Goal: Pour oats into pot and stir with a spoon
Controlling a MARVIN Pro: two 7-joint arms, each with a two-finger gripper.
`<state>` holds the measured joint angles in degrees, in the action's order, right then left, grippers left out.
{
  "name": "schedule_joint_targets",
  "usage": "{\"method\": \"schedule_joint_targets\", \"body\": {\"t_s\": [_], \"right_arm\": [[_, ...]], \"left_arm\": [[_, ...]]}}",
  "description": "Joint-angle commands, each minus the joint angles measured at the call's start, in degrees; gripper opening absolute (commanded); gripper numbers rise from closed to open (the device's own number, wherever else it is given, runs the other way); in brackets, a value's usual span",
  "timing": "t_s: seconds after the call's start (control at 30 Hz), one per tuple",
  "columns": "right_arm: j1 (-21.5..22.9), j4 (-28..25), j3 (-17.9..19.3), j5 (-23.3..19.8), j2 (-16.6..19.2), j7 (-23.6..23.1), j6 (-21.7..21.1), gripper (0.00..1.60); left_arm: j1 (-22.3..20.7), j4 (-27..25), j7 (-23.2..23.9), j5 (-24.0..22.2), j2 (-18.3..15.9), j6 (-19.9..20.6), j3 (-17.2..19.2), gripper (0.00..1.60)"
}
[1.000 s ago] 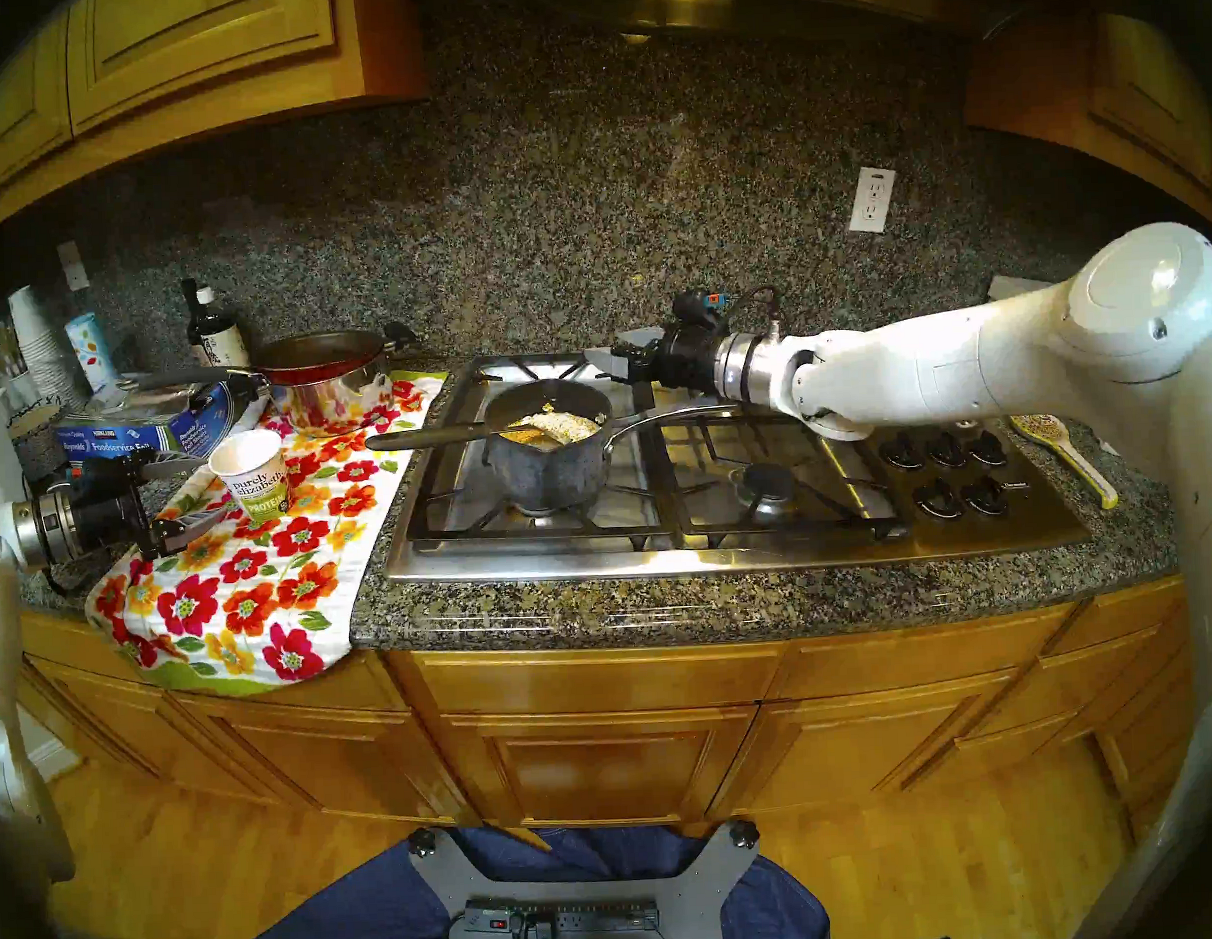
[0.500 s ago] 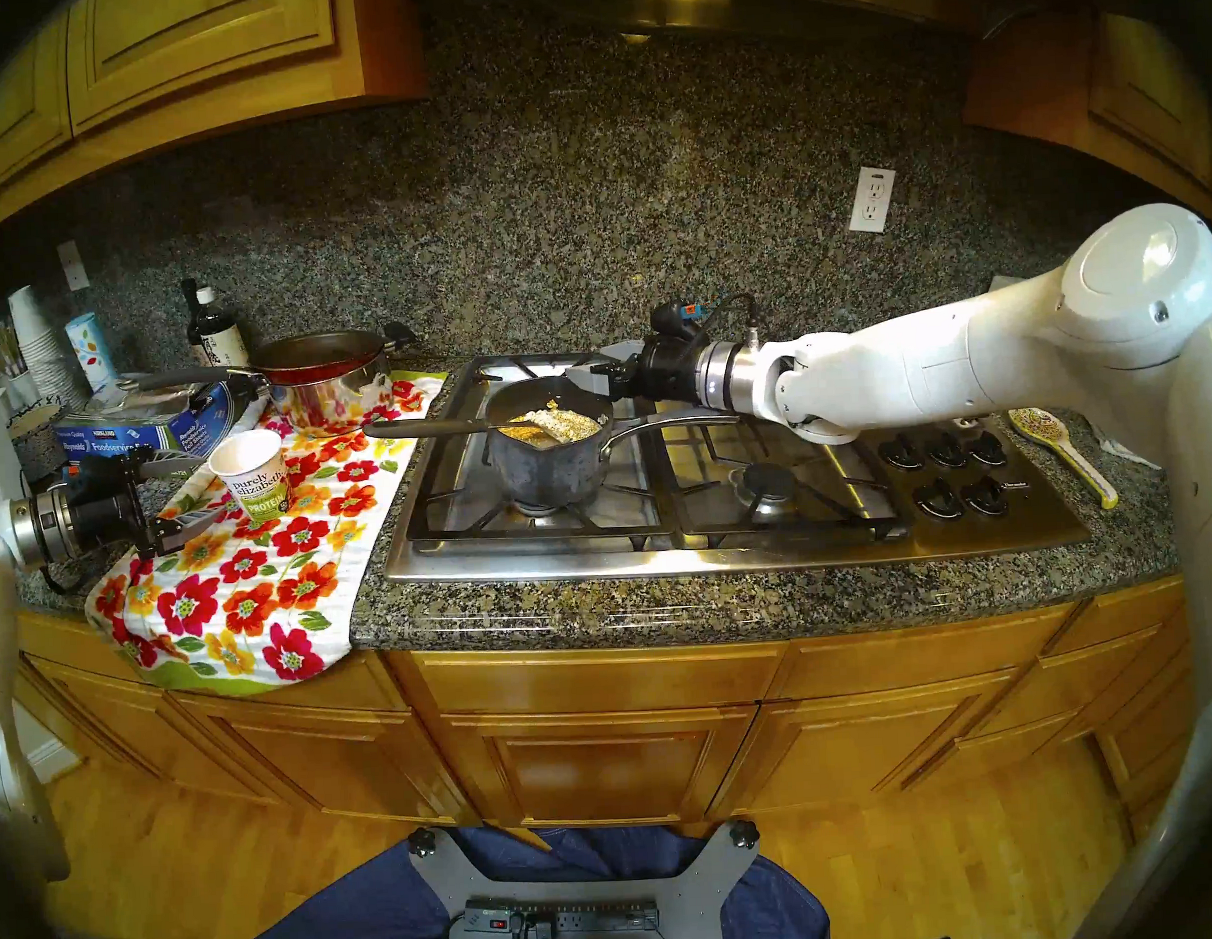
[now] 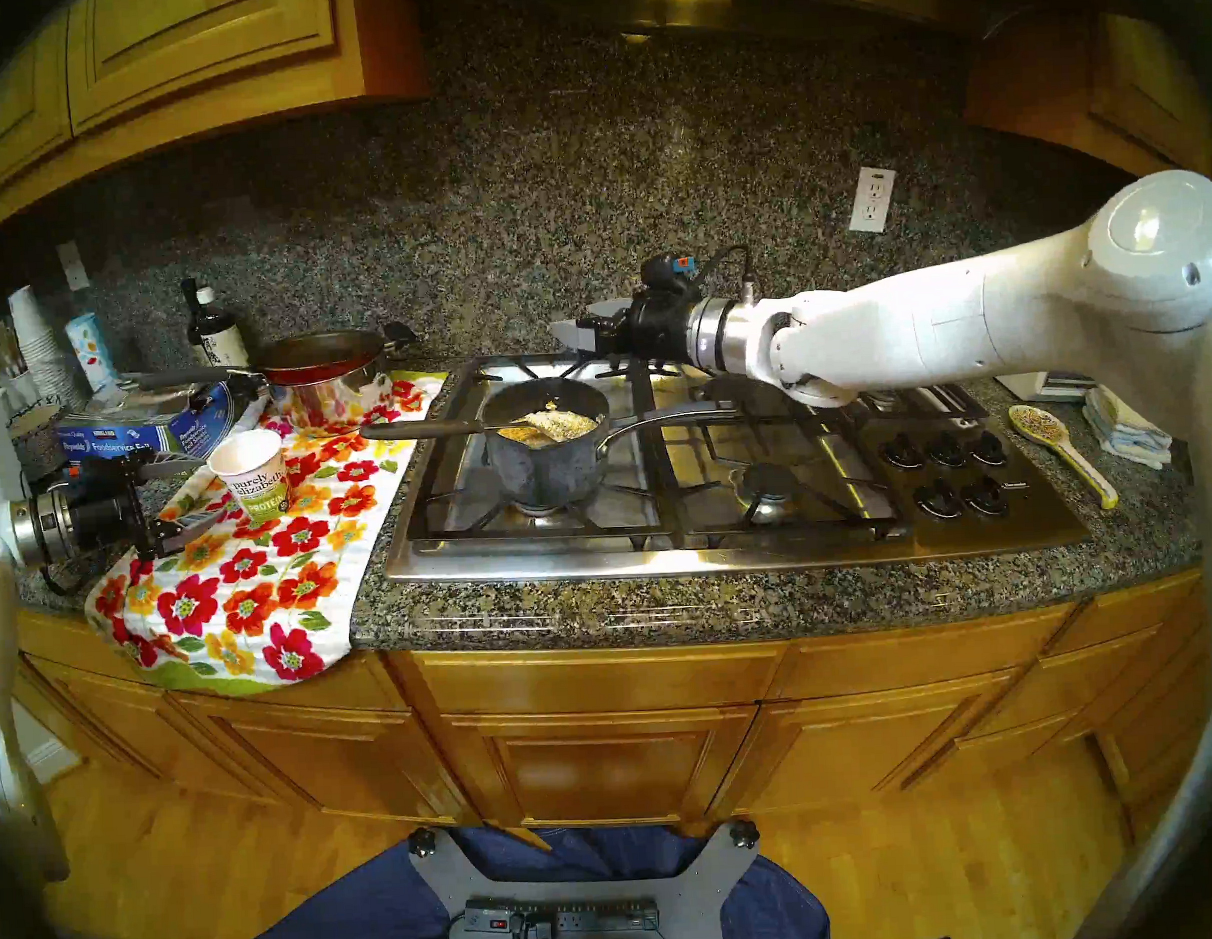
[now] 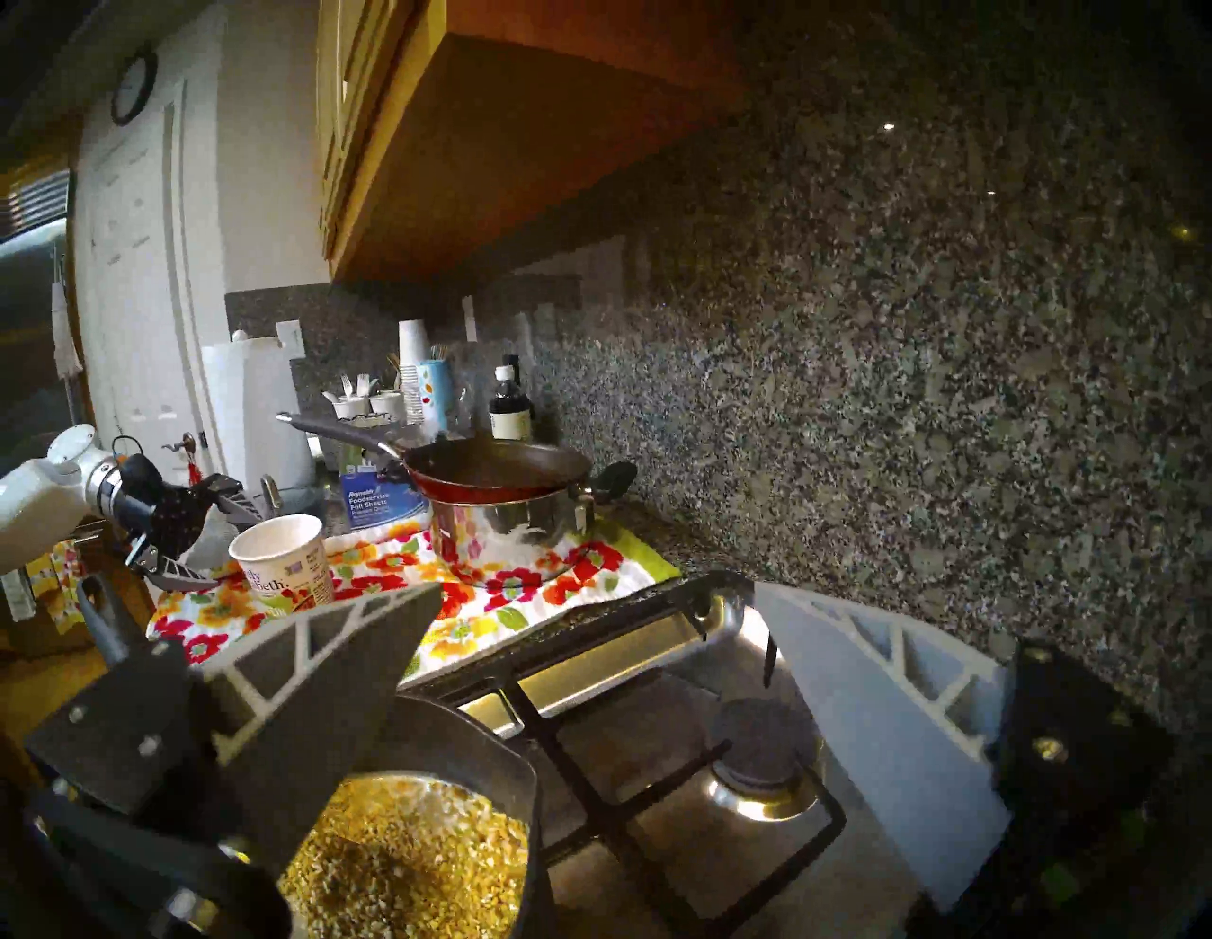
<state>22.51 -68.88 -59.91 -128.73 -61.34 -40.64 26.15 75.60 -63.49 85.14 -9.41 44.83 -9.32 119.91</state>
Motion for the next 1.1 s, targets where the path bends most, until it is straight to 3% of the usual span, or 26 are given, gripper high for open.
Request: {"method": "schedule_joint_targets", "body": {"t_s": [0.0,0.27,0.5,0.53,0.6,0.8,0.83,0.93,1.07], "right_arm": [[5.83,-1.68,-1.06,3.58,-0.69,2.16,1.44,1.60],[8.99,-7.51,-3.27,7.52,-0.71,7.67,4.06,1.60],[11.81,-11.60,-3.09,8.27,0.47,10.93,4.84,1.60],[10.57,-11.09,-1.59,8.87,1.10,11.06,5.14,1.60],[12.90,-13.22,-3.18,8.84,1.07,12.11,5.05,1.60],[13.94,-16.31,-2.79,11.06,2.75,14.28,5.41,1.60],[15.80,-17.88,-4.48,11.21,2.38,15.09,5.49,1.60],[15.68,-18.90,-3.69,12.95,3.17,16.47,5.86,1.60],[17.95,-21.60,-5.32,15.13,2.85,19.25,6.36,1.60]], "left_arm": [[-1.15,-0.97,-0.14,-1.48,-1.15,-0.17,0.41,1.60],[-1.06,-0.99,-0.14,-1.53,-1.21,-0.19,0.33,1.60],[-1.00,-1.02,-0.14,-1.50,-1.23,-0.21,0.28,1.60],[-1.00,-1.02,-0.14,-1.52,-1.24,-0.21,0.27,1.60],[-0.99,-1.01,-0.14,-1.55,-1.26,-0.22,0.25,1.60],[-1.00,-0.97,-0.14,-1.70,-1.32,-0.24,0.21,1.60],[-0.99,-0.97,-0.14,-1.72,-1.33,-0.25,0.20,1.60],[-0.98,-0.96,-0.14,-1.77,-1.36,-0.26,0.17,1.60],[-0.96,-0.95,-0.14,-1.82,-1.39,-0.27,0.14,1.60]]}}
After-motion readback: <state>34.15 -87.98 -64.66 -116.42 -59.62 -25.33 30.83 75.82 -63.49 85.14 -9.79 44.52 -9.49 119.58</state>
